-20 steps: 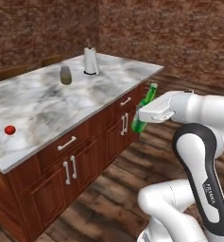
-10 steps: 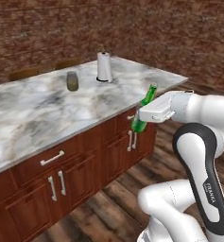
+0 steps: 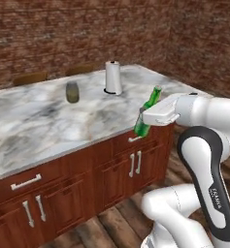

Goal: Open the cabinet directly in front. Then move the beer and the mug to the dining counter with the jar on it.

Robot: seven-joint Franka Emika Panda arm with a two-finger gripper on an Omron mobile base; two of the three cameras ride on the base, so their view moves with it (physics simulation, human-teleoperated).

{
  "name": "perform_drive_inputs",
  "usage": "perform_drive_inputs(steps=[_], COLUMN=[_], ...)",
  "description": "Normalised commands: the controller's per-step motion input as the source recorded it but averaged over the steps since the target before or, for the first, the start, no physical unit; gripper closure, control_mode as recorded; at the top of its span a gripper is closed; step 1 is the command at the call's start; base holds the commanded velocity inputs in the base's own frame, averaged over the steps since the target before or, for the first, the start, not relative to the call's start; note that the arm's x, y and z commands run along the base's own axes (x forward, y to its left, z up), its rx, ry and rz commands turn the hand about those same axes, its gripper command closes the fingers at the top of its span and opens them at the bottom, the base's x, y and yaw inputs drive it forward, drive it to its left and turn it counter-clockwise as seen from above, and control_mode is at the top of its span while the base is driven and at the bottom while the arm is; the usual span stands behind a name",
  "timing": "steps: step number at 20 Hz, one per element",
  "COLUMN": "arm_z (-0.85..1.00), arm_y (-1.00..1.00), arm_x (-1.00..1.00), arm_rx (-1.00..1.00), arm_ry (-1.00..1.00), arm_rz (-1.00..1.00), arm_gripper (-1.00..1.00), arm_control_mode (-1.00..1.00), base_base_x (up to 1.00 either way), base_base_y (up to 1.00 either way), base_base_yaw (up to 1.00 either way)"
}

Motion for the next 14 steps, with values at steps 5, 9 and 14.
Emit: perform_drive_inputs(steps=[5,9,14], arm_z=[0.00,0.00,0.00], arm_y=[0.00,0.00,0.00], arm_x=[0.00,0.00,0.00], arm_rx=[0.00,0.00,0.00], arm_ry=[0.00,0.00,0.00], arm_rz=[0.00,0.00,0.00], arm_gripper=[1.00,1.00,1.00], arm_control_mode=[1.00,1.00,1.00], base_base_x=[0.89,0.73,0.56], base_base_y=[-1.00,-1.00,-0.96], base_base_yaw=[0.31,0.33,0.39])
